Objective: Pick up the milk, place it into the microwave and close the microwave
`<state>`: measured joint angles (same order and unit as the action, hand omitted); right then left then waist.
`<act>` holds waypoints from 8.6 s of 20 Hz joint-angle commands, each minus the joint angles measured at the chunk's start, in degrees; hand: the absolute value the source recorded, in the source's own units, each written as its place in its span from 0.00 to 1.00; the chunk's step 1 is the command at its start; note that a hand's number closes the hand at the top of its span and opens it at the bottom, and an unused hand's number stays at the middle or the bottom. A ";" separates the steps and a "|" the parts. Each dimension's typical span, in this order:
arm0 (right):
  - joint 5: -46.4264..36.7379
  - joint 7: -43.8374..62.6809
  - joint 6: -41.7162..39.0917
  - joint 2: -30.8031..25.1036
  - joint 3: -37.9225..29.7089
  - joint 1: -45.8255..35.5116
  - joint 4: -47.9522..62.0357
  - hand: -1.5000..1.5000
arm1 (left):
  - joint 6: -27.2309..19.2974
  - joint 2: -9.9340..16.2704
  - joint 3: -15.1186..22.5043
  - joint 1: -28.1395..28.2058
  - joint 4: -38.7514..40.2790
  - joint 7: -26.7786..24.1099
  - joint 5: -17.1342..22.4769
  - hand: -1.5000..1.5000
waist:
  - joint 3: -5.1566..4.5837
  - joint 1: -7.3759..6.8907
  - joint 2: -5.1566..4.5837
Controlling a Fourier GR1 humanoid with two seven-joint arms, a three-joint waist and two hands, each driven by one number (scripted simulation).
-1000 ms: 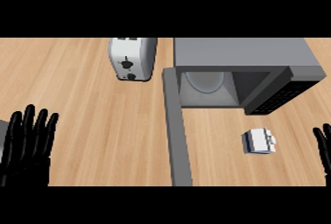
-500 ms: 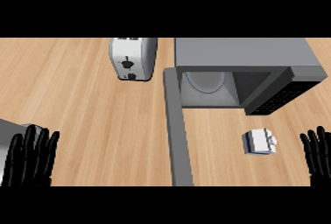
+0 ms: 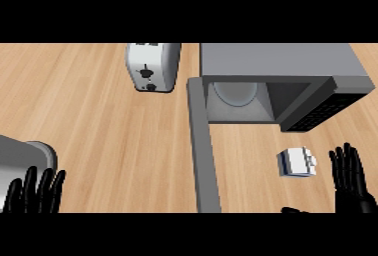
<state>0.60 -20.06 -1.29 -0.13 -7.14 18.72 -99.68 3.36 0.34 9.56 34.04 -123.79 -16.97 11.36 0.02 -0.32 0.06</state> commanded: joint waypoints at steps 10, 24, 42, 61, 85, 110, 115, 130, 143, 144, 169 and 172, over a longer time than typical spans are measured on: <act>-0.95 -19.88 3.19 -2.69 -8.53 -13.10 35.03 0.00 | 0.05 0.05 2.76 3.64 0.37 -2.46 -1.02 0.00 | 0.04 -0.15 -0.09; -0.45 -37.96 2.00 -8.43 -13.06 -23.69 63.51 0.00 | 4.52 2.85 0.33 10.09 -0.39 -9.02 1.56 0.00 | 0.03 -0.28 -0.05; 0.63 -41.86 -0.89 -11.14 -13.76 -35.44 77.85 0.00 | 5.12 3.12 1.07 10.63 3.10 -12.43 1.22 0.00 | 0.06 -0.50 -0.15; -1.26 -44.55 13.07 -11.38 -16.68 -44.92 83.15 1.00 | 4.47 3.50 2.16 9.68 1.06 -9.77 1.72 0.00 | 0.21 -1.52 -0.61; -3.58 -35.55 9.05 -0.97 -4.99 -36.07 56.45 1.00 | 6.98 3.71 2.90 17.42 -0.24 -14.29 1.73 0.00 | -0.14 1.00 0.72; -0.07 -5.83 14.41 0.12 14.79 -23.46 14.40 1.00 | 5.97 2.91 0.83 11.76 6.49 -16.22 2.40 0.00 | -0.03 -0.13 -0.06; 2.36 -9.05 18.19 0.13 16.46 -30.13 26.02 1.00 | 8.08 5.57 -2.83 13.29 4.47 -14.12 6.39 0.00 | 0.00 -0.40 -0.10; 4.30 -17.43 22.13 -1.00 4.07 -55.81 65.99 1.00 | 11.13 7.50 -7.09 14.61 2.35 -13.00 10.35 0.00 | 0.07 -1.68 -0.61; -0.36 -20.13 28.00 -7.02 1.10 -70.10 85.98 1.00 | 12.79 7.23 -6.36 10.98 6.87 -14.25 8.79 0.00 | 0.15 -4.14 -1.86; -0.83 -21.42 30.81 -6.58 1.02 -69.33 86.78 1.00 | 12.50 6.99 -4.82 12.81 3.49 -12.88 8.89 0.00 | 0.23 -4.86 -2.15; -3.00 -28.16 52.15 -10.67 -2.59 -76.85 90.40 1.00 | 15.66 9.38 -7.07 10.08 7.66 -12.91 10.28 0.00 | 0.29 -8.56 -3.72; -3.22 -28.32 53.37 -11.23 -2.95 -76.51 90.67 1.00 | 16.08 9.93 -8.24 8.68 9.27 -13.56 10.36 0.00 | 0.29 -8.62 -4.05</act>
<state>-2.35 -46.42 46.07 -11.33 -9.56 -57.79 -9.51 18.81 9.55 2.09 43.27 -115.16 -30.46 21.38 0.28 -8.50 -3.72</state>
